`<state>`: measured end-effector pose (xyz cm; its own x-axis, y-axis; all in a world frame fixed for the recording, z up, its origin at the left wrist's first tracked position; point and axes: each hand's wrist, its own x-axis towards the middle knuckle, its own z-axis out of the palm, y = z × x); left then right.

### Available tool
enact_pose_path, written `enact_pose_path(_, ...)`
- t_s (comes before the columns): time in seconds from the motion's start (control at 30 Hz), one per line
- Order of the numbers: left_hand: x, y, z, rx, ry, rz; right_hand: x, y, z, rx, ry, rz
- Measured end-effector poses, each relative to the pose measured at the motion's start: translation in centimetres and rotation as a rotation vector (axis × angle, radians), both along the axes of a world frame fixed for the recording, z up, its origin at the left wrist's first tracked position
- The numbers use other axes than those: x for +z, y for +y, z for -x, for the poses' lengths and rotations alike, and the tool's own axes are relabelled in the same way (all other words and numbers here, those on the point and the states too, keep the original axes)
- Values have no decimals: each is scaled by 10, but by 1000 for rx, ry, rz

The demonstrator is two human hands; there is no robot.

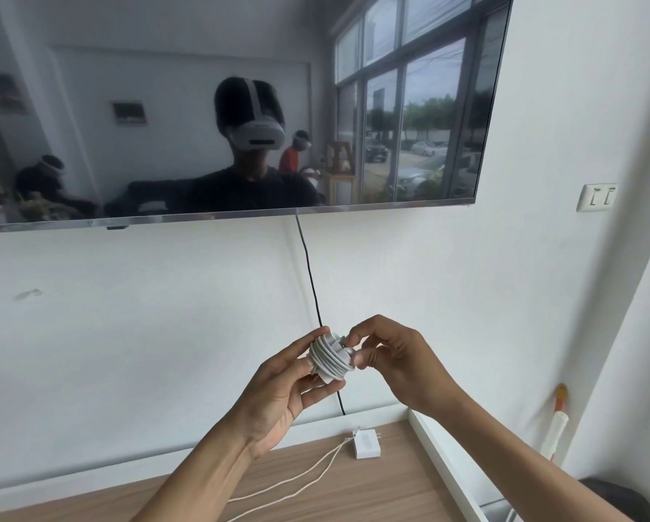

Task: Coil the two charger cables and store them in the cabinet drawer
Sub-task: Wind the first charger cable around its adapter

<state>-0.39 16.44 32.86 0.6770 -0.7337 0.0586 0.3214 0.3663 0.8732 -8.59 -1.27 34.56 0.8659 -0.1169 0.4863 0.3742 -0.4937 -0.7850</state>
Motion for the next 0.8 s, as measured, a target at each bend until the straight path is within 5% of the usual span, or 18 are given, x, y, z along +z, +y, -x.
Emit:
enact_pose_path(0.3,-2,4,-7,-28,75,60,1,-3,-1,-8,-40,144)
enact_pose_path(0.8,-3,0,-8,89,-213,14,7,0,-1,-35,23,148)
